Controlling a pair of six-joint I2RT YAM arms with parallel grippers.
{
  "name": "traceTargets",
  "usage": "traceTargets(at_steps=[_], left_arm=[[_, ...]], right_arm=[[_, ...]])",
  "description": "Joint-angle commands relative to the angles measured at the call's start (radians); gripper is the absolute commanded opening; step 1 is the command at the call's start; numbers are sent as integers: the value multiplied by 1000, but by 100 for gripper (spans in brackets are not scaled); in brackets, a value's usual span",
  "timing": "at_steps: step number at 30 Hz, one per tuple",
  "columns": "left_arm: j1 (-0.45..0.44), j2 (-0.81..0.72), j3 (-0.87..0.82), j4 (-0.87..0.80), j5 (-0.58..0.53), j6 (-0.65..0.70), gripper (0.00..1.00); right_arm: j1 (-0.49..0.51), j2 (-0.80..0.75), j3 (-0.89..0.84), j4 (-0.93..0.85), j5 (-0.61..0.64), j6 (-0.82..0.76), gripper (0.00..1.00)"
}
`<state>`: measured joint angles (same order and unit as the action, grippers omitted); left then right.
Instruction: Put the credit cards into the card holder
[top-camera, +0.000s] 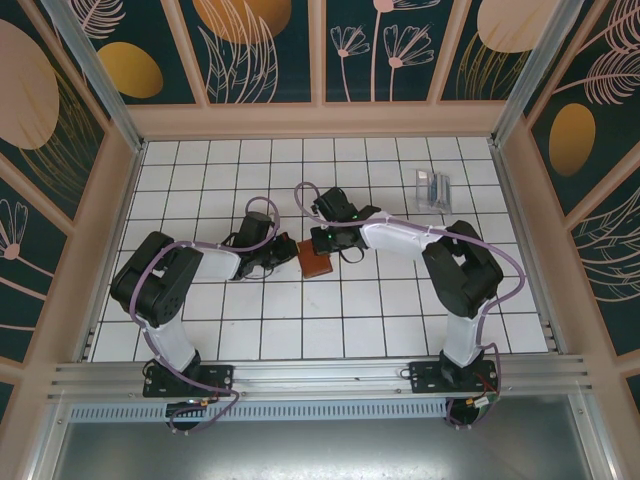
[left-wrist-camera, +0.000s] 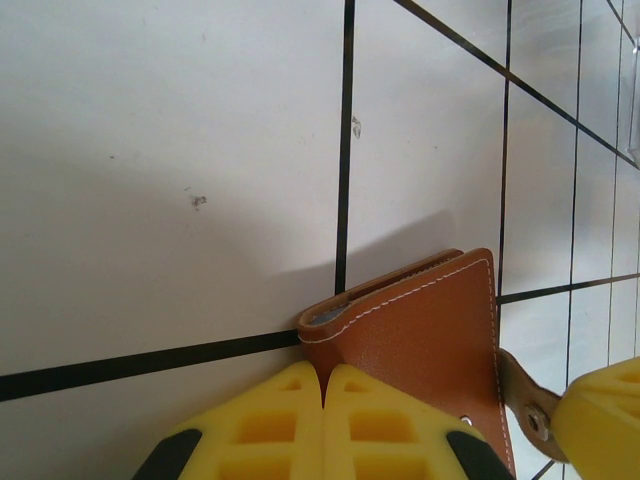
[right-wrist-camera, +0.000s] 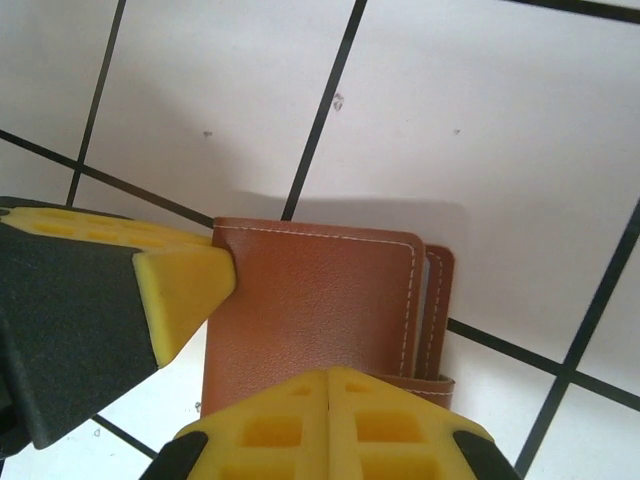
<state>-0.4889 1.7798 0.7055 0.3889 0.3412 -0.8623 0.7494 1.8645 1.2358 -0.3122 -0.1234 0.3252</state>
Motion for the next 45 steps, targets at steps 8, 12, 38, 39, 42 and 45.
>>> traceTargets(at_steps=[8, 12, 38, 39, 42, 45], left_arm=[[0, 35, 3, -67, 15, 9, 5], [0, 35, 0, -65, 13, 9, 5], [0, 33, -1, -60, 15, 4, 5], [0, 33, -1, -59, 15, 5, 5], [0, 32, -3, -58, 15, 4, 5], [0, 33, -2, -59, 16, 4, 5]], right_arm=[[4, 37, -13, 12, -42, 11, 0], [4, 39, -25, 24, -57, 17, 0], [19, 64, -39, 39, -73, 30, 0], [19, 65, -40, 38, -73, 31, 0], [22, 64, -45, 40, -71, 32, 0], [25, 65, -55, 42, -66, 34, 0]])
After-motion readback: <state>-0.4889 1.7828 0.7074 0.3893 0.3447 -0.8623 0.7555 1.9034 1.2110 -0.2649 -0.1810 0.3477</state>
